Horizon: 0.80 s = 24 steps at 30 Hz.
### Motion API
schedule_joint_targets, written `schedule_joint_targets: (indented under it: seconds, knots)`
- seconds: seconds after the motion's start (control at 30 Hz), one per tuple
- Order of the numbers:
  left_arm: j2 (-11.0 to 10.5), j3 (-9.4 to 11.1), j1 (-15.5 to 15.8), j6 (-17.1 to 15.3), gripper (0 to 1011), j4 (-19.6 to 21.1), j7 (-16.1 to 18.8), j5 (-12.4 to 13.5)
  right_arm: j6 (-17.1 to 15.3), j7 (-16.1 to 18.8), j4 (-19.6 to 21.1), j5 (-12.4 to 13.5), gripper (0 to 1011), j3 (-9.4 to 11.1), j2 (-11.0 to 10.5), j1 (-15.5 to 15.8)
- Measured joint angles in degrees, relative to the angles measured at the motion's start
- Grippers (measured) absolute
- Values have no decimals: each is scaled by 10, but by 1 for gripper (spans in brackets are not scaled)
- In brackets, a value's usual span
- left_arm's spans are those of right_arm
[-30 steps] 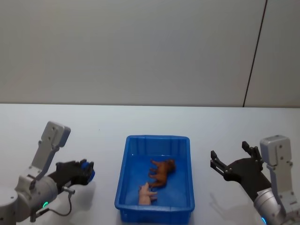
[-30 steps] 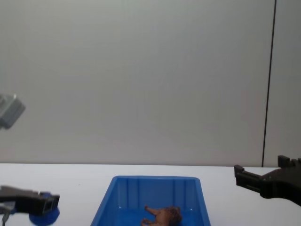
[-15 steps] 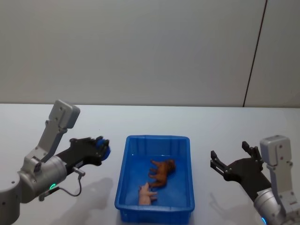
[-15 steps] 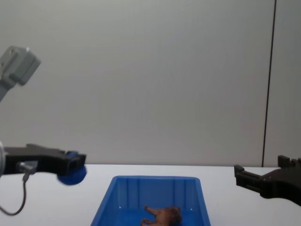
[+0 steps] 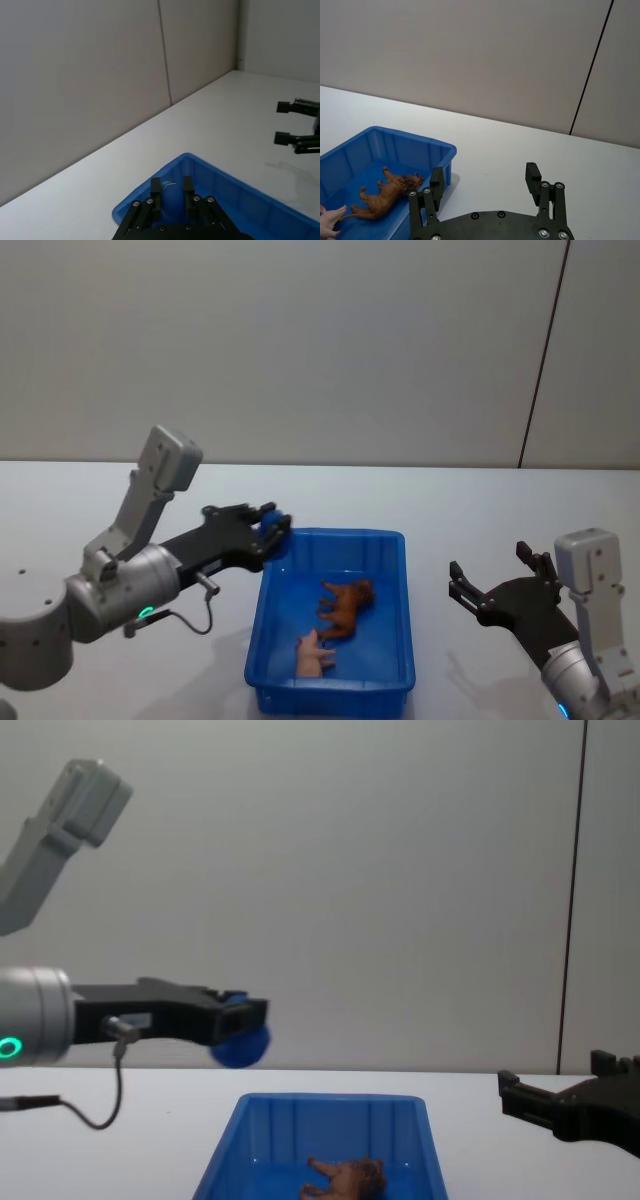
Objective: Pick up the two dolls from the table and place them into the box.
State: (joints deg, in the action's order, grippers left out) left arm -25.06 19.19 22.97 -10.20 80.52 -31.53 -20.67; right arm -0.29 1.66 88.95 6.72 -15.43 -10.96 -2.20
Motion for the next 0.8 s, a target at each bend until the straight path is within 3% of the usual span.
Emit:
schedule_joint_targets:
  seconds: [0.1,0.47,0.8]
  knots:
    - [10,5,13,12,288,-16,-26,-3,0,0,0,0,1001,0,0,0]
    - [52,24,63,58,674,-92,-117,-19,0,0,0,0,1001,0,0,0]
    - [73,34,89,82,967,-134,-157,-28,0,0,0,0,1001,0,0,0]
